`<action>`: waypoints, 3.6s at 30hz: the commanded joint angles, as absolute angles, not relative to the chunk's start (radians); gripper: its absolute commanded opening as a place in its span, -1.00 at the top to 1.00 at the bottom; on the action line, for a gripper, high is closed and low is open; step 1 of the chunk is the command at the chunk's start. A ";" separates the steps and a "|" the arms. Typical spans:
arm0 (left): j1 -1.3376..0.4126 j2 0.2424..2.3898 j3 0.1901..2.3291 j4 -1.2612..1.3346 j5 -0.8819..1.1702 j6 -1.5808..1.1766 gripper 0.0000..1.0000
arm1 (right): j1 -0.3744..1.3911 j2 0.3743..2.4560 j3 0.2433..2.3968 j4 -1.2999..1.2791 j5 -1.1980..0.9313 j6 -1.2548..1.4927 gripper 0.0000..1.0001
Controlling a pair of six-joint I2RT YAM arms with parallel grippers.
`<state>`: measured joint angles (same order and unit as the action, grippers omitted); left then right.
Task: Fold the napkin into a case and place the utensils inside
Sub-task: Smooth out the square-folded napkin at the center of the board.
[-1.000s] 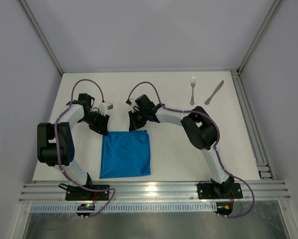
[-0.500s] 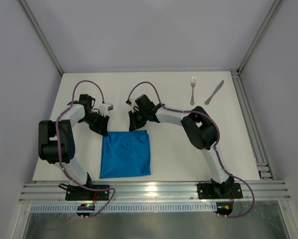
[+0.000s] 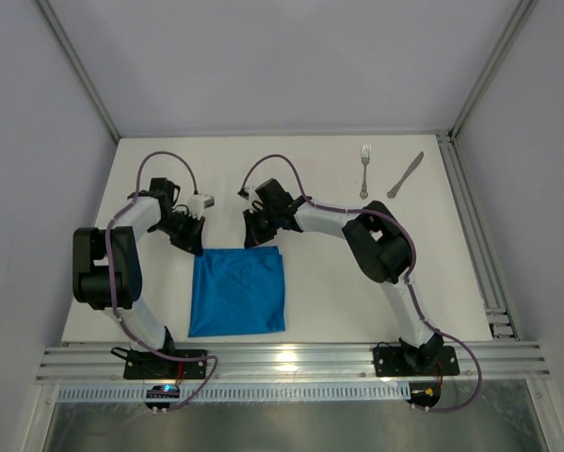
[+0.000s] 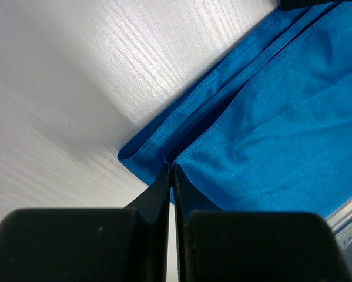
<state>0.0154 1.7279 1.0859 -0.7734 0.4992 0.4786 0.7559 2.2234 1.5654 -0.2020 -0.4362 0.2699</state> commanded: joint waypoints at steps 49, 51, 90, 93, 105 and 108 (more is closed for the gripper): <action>0.110 1.753 1.129 -0.583 0.620 0.348 1.00 | 0.695 2.152 1.631 -0.316 -0.341 0.210 0.47; 0.110 1.755 1.129 -0.581 0.617 0.347 1.00 | 0.671 2.094 1.609 -0.302 -0.319 0.244 0.15; 0.097 1.770 1.129 -0.546 0.539 0.310 1.00 | 0.660 1.982 1.201 -0.181 -0.388 0.302 0.33; 0.086 1.790 1.138 -0.546 0.509 0.302 1.00 | 0.661 1.986 1.210 -0.181 -0.388 0.293 0.49; 0.077 1.818 1.161 -0.531 0.499 0.272 0.93 | 0.643 2.045 1.348 -0.239 -0.413 0.249 0.92; 0.077 1.821 1.161 -0.519 0.499 0.255 0.94 | 0.632 2.031 1.347 -0.247 -0.399 0.244 0.90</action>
